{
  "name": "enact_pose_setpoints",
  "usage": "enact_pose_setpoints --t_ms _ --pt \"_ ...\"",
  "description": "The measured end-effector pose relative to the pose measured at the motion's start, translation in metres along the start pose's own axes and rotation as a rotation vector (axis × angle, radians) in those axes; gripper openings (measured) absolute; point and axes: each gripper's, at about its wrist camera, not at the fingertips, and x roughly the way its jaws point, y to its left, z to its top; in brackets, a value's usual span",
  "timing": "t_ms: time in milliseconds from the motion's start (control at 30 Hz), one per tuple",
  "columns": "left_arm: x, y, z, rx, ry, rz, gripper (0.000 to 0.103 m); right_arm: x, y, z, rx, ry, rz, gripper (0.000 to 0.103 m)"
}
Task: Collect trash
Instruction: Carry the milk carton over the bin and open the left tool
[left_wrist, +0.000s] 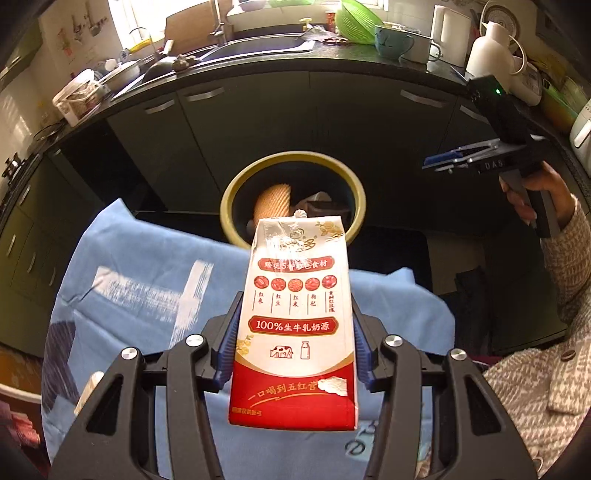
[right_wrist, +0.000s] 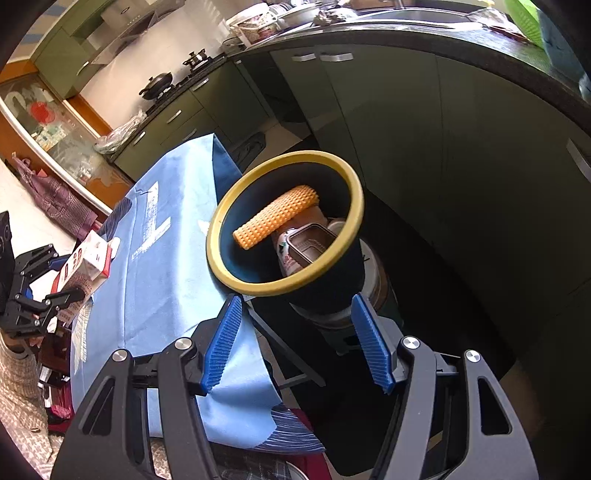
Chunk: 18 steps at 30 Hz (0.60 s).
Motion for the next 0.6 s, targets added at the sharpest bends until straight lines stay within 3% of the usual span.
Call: enact_pose_setpoints --t_ms 200,333,400,467,600 --pt "0.067 -0.008 0.078 0.004 0.037 -0.056 0.049 -0.019 -0.046 -0.021 0.091 -0.024 -0.006 0.062" --pt "0.120 -0.003 0.113 -0.017 0.074 -0.026 0.049 -0.027 -0.067 -0.030 0.131 -0.031 -0.013 0.062" --pt "0.147 0.001 0.125 -0.040 0.101 -0.017 0.051 -0.030 -0.073 -0.033 0.144 -0.032 -0.014 0.062" --pt "0.169 0.006 0.130 -0.058 0.128 -0.001 0.060 -0.031 -0.076 -0.037 0.152 -0.033 -0.007 0.063" --pt "0.171 0.011 0.128 -0.105 0.132 -0.015 0.061 -0.029 -0.075 -0.040 0.143 -0.022 -0.001 0.064"
